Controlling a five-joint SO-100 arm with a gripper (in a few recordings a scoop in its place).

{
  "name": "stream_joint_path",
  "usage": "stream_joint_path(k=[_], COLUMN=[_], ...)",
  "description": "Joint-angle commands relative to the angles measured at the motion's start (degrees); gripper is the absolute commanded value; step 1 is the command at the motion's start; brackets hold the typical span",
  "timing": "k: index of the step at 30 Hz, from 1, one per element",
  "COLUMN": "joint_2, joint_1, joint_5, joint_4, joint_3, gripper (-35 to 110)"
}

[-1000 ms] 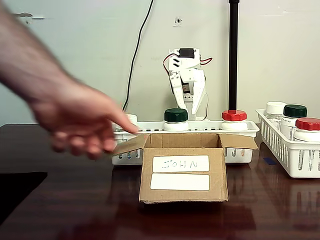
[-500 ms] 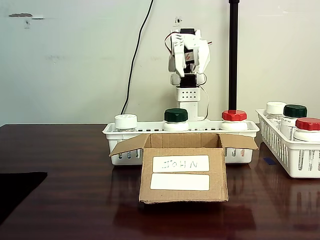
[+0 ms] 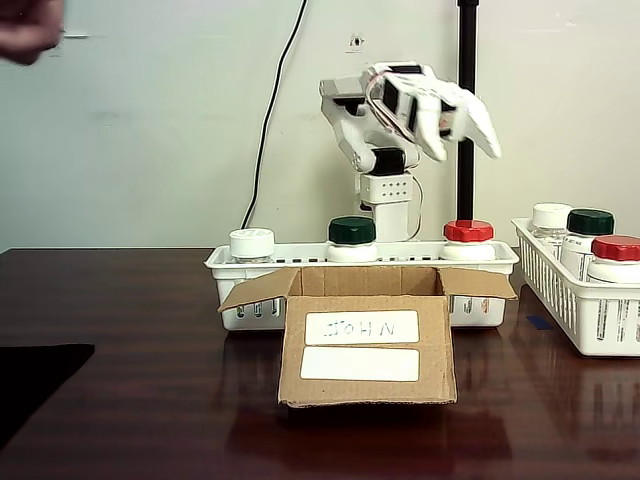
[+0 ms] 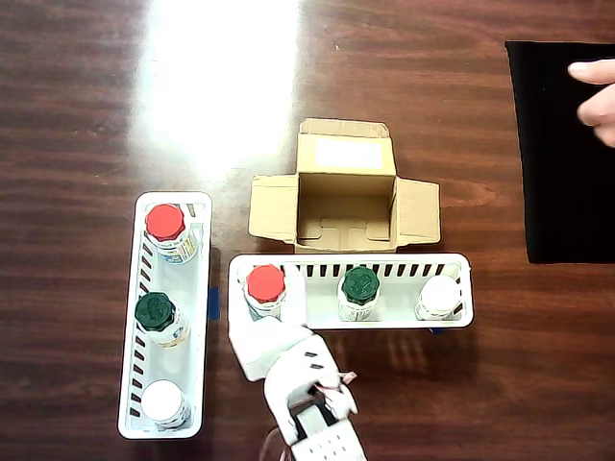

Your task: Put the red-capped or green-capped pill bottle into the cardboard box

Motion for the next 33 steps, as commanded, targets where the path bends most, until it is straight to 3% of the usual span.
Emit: stream_joint_path(k=[1,13,33], joint_2=[-5.4,-19.2,-28.9], joint_1=[-2.5,2.7,4.8], joint_5=[1.9,5.9,6.3], joint_4=[-8.3,-20.3,-28.7], joint_3=[0.8,0.4,-1.8], gripper=[61,61,61])
